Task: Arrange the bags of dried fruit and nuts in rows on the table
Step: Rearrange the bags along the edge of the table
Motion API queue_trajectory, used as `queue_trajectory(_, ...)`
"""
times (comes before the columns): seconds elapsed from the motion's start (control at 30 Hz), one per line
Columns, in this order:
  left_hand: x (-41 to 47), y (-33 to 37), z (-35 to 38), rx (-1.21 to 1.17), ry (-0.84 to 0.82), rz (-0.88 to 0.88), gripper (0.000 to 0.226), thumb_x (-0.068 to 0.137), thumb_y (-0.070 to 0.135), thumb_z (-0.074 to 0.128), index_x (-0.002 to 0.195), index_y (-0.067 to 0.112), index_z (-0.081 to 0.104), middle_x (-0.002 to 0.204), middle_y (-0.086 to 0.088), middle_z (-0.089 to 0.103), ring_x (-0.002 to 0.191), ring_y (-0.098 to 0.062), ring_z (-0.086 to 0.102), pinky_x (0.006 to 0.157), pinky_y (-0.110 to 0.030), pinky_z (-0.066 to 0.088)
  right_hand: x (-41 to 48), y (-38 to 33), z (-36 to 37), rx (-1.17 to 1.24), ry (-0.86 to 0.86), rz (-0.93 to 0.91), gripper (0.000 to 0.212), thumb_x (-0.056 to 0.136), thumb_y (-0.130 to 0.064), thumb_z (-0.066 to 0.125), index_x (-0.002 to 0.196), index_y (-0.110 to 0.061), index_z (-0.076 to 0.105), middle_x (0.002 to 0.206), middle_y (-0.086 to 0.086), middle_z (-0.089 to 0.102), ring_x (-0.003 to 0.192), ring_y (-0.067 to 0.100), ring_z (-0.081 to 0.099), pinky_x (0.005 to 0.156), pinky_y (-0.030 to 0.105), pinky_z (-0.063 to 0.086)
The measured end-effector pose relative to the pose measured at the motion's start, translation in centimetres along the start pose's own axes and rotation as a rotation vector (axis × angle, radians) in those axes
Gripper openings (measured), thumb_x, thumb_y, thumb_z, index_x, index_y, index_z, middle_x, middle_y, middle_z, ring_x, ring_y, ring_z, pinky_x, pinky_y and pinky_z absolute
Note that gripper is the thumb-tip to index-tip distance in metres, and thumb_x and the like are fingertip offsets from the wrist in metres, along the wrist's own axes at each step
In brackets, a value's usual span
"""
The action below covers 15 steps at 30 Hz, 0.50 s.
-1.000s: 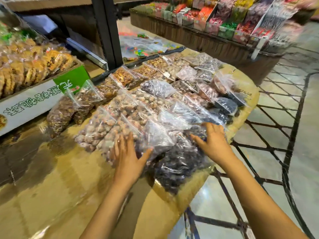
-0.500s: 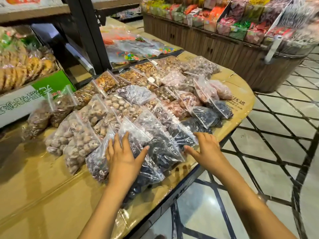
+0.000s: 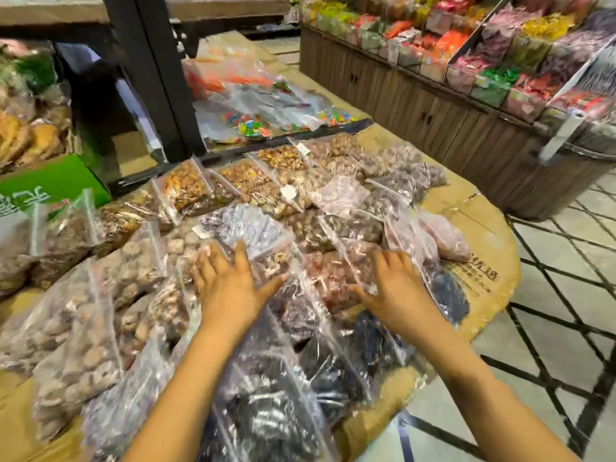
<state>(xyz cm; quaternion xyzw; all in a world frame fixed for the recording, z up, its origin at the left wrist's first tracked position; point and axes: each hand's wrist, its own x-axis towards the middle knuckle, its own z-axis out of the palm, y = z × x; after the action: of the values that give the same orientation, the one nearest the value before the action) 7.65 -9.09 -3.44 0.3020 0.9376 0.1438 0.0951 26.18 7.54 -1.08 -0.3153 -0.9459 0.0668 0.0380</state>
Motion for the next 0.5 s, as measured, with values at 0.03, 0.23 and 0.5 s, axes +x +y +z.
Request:
queue_trajectory(0.03, 1.3, 0.7, 0.3, 0.037, -0.020, 0.022, 0.105, 0.074, 0.083, 0.031, 0.154, 0.021, -0.001, 0.158, -0.026, -0.007, 0.144, -0.047, -0.008, 0.117, -0.060, 0.001, 1.1, 0.8, -0.4, 0.002, 0.008, 0.000, 0.063, 0.089, -0.049, 0.054, 0.134, -0.008, 0.039, 0.127, 0.014, 0.047, 0.122, 0.033, 0.036, 0.101, 0.042, 0.035)
queue_trajectory(0.23, 8.5, 3.4, -0.1, 0.146, -0.083, 0.055, 0.103, 0.078, 0.080, 0.040, 0.154, 0.026, -0.004, 0.159, -0.023, -0.011, 0.145, -0.045, -0.013, 0.117, -0.055, -0.003, 9.0, 4.6, -2.2, 0.033, -0.056, -0.020, 0.056, 0.086, -0.045, 0.058, 0.121, -0.004, 0.045, 0.121, 0.019, 0.048, 0.117, 0.037, 0.038, 0.097, 0.043, 0.032)
queue_trajectory(0.5, 17.0, 2.7, -0.1, -0.010, 0.024, -0.248, 0.100, 0.072, 0.075, 0.057, 0.146, 0.015, 0.027, 0.149, -0.024, 0.035, 0.139, -0.043, 0.027, 0.114, -0.054, 0.025, 24.1, 8.8, -1.6, 0.156, -0.250, -0.053, 0.073, 0.083, -0.046, 0.064, 0.137, -0.007, 0.035, 0.132, 0.019, 0.049, 0.121, 0.035, 0.043, 0.089, 0.038, 0.038)
